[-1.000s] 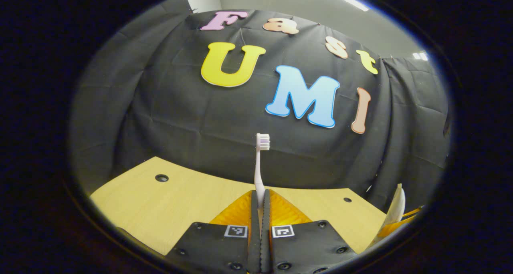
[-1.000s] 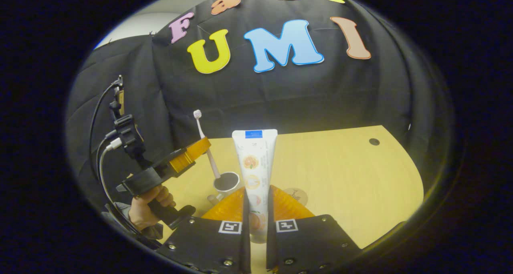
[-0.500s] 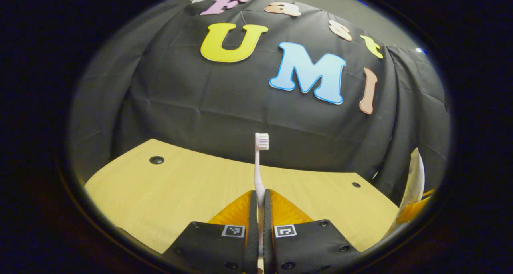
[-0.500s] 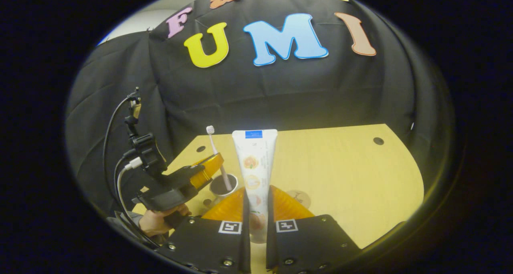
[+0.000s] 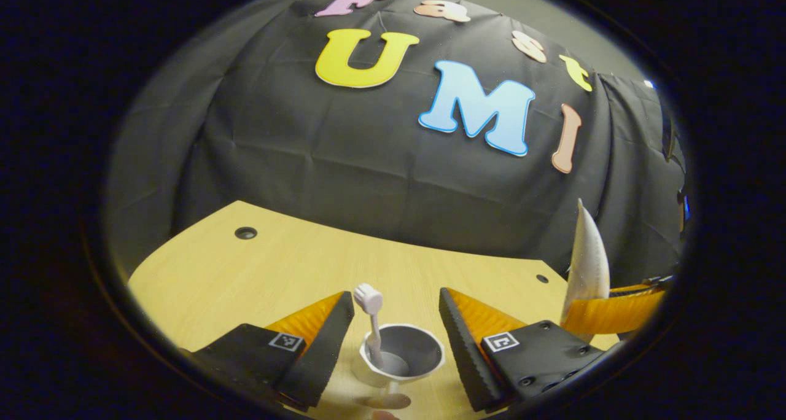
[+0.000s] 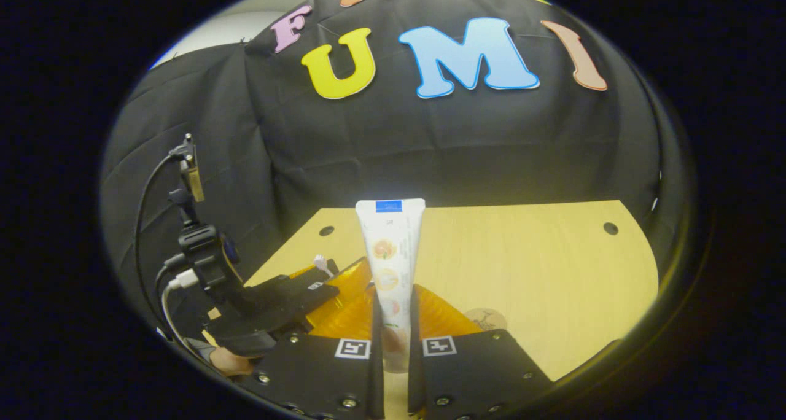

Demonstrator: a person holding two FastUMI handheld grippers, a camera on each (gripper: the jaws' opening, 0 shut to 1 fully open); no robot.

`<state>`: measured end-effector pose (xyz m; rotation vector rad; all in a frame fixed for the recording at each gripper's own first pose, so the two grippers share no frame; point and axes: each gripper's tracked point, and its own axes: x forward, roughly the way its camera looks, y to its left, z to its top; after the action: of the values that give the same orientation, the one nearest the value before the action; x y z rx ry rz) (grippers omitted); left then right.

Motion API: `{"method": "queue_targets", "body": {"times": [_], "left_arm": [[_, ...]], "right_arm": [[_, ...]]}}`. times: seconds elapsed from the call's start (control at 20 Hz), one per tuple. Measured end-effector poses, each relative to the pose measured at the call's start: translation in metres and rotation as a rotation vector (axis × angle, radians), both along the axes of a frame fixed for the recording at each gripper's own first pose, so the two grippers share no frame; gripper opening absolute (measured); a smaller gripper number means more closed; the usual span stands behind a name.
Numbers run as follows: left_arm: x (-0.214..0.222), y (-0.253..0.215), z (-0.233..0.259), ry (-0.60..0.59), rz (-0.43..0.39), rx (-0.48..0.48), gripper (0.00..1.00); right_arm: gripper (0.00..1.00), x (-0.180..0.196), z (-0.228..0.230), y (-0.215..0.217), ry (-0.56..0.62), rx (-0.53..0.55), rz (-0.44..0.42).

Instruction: Put the toothbrush and toothpaste on the desktop into the cup, then pick up the cup and place it on the coaster on the desktop.

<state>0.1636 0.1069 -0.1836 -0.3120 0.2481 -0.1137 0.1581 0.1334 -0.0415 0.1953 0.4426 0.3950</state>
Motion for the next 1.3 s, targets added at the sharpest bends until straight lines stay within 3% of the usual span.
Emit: {"method": "queue_targets", "body": {"times": [0.35, 0.75, 1.05, 1.3], "left_arm": [[-0.041, 0.034, 0.009, 0.031, 0.059, -0.005, 0.91], [-0.077, 0.057, 0.015, 0.052, 0.093, -0.017, 0.9], [-0.089, 0.063, 0.007, 0.077, 0.104, -0.019, 0.91], [-0.09, 0.068, 0.005, 0.085, 0.121, -0.037, 0.9]], "right_arm": [[0.16, 0.043, 0.012, 0.04, -0.059, 0.038, 0.047], [0.16, 0.08, -0.014, 0.081, -0.057, 0.022, 0.083], [0.18, 0.079, -0.044, 0.094, -0.042, -0.095, 0.134], [0.31, 0.07, -0.051, 0.092, -0.013, -0.112, 0.164]]}}
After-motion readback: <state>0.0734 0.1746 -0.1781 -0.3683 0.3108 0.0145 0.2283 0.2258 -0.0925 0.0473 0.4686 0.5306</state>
